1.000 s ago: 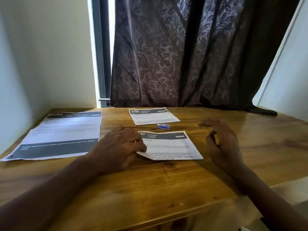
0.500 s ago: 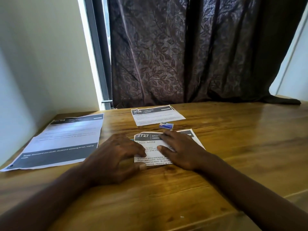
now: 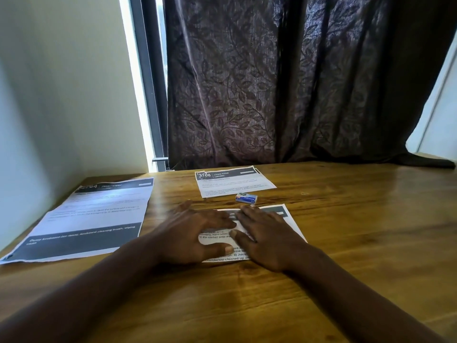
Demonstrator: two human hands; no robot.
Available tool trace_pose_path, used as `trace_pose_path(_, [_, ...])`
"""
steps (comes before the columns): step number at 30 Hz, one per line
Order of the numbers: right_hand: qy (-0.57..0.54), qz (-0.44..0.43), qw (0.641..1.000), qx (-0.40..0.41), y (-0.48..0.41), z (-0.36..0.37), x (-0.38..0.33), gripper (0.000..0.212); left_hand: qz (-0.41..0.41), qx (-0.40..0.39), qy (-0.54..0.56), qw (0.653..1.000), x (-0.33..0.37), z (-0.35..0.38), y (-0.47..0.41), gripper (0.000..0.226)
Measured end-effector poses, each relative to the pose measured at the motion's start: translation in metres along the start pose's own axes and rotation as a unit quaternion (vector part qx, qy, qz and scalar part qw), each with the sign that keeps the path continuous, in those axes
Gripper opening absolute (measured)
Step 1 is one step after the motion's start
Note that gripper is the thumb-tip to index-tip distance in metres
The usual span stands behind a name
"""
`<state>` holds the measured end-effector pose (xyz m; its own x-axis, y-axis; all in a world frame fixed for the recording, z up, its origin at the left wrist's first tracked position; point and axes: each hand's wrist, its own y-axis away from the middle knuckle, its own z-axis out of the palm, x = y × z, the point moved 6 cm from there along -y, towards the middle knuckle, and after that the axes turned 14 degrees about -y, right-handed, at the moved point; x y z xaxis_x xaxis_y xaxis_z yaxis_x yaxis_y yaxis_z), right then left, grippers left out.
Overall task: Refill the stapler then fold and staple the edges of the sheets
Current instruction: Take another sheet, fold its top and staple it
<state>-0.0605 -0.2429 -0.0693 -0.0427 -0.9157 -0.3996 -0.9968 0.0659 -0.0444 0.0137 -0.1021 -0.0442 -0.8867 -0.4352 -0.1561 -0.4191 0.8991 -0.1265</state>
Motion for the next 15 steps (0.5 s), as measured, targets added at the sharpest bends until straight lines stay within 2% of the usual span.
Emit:
trace_pose_path(5, [-0.005,0.077,0.997,-0.003,0.003,-0.011,0.018,0.089,-0.01,-0.015,-0.035,0.999,-0.006,0.005,-0.001,0.084])
trace_pose_path(7, [-0.023,0.12,0.992,0.008,0.013,-0.023,0.029,0.09,-0.014,-0.011,-0.036,0.999,-0.007,0.008,0.0,0.087])
trace_pose_path(9, [-0.036,0.129,0.99,0.055,0.024,-0.033,0.03,0.077,-0.02,0.004,-0.037,0.999,-0.008,0.009,0.001,0.088])
trace_pose_path(12, [-0.056,0.064,0.98,0.177,0.039,-0.042,0.006,0.038,-0.024,0.006,-0.042,0.999,-0.008,0.011,0.002,0.089])
trace_pose_path(14, [-0.157,0.044,0.968,0.191,0.045,-0.036,-0.009,0.014,-0.024,0.01,-0.042,0.999,-0.006,0.01,0.004,0.085])
trace_pose_path(15, [-0.196,0.049,0.964,0.174,0.047,-0.03,-0.015,0.01,-0.025,0.013,-0.04,0.999,-0.005,0.008,0.005,0.082])
